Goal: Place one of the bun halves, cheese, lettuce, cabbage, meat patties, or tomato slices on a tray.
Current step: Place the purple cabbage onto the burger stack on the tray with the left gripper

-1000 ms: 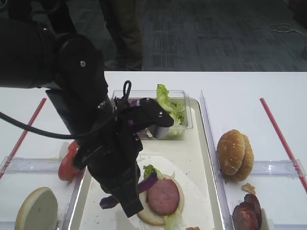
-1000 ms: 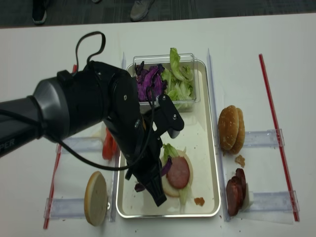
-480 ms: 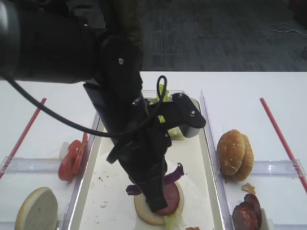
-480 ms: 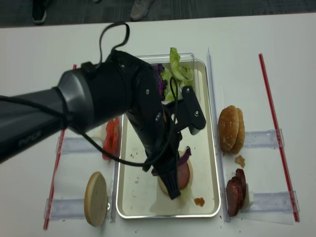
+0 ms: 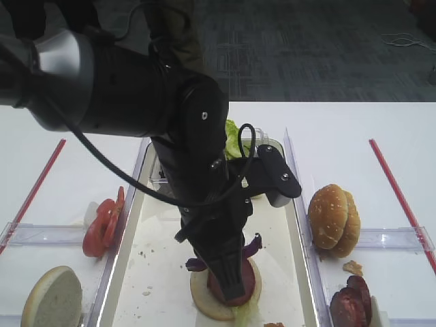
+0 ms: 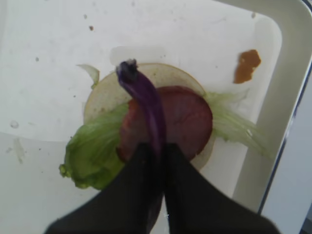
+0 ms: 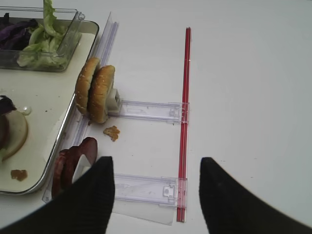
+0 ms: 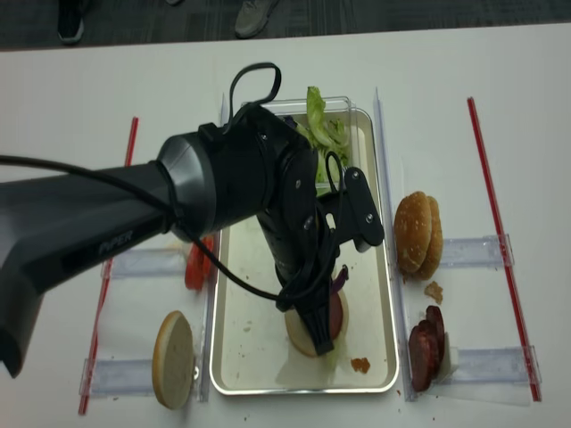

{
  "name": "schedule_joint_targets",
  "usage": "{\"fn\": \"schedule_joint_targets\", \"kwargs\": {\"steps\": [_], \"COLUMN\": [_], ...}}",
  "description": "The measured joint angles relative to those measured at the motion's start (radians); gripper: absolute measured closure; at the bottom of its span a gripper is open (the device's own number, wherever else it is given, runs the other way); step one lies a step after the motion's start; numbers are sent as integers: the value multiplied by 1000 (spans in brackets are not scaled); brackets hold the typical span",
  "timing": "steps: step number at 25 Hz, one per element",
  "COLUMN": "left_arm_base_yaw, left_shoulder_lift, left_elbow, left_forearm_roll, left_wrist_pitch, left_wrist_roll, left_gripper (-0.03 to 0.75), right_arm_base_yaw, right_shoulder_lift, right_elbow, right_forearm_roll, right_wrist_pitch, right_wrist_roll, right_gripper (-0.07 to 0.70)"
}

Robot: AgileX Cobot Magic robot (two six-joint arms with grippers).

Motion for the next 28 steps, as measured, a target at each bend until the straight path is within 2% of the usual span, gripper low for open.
{"fn": "schedule_joint_targets", "kwargs": {"steps": [13,28], "left_arm_base_yaw": [0,0], "left_shoulder_lift": [54,58], "left_elbow": [-5,-6], "left_forearm_roll": [-5,-33], "left_wrist_pitch": [-35,-31], "left_wrist_roll": [-5,-5], "left_gripper": [671,671], "right_arm_base_yaw": [0,0], "right_shoulder_lift": [0,0], "right_elbow": [0,0], "right_forearm_roll": [0,0], "right_wrist_pitch": [0,0], "right_wrist_roll": [0,2], "right_gripper": [193,194]}}
